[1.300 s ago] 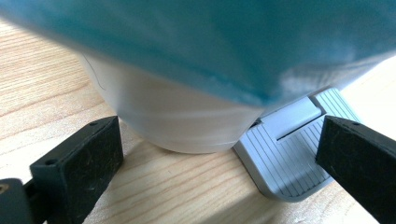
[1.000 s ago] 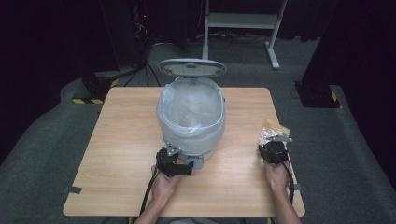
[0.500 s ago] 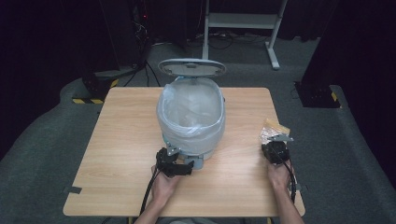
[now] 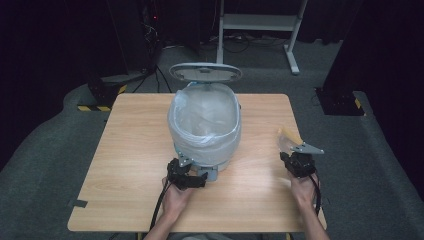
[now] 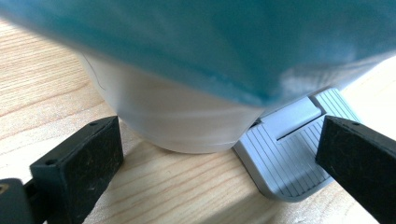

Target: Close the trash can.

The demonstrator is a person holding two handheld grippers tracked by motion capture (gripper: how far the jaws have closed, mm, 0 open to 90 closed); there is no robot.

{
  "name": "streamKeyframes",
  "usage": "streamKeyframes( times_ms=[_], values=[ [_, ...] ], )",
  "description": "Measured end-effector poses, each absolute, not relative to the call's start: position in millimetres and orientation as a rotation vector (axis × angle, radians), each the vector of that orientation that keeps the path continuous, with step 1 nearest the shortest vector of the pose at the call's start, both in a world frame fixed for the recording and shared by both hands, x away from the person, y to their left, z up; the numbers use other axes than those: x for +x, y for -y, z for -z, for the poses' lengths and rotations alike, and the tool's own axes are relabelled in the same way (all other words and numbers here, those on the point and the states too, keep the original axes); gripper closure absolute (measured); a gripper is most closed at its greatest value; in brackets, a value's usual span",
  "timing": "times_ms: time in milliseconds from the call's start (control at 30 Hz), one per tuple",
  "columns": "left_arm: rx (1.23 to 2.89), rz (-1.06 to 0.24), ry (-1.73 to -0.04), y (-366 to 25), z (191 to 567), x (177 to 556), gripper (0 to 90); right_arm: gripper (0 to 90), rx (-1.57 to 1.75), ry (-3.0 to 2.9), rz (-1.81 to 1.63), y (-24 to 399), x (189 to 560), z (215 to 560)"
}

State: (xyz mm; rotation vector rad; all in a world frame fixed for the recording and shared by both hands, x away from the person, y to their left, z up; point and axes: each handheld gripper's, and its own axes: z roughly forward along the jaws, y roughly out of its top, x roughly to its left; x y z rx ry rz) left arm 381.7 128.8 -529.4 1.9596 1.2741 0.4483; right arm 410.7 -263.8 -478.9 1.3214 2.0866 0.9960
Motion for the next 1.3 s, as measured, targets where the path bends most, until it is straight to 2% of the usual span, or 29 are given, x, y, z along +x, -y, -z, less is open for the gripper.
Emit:
streamKeyframes(
  times_ms=[1300],
  values=[
    [1.957, -0.443, -1.276, -128.8, 529.5, 382.0, 0.9, 89.8, 1.030, -2.152, -1.271, 238.0, 384.2, 391.3]
  ],
)
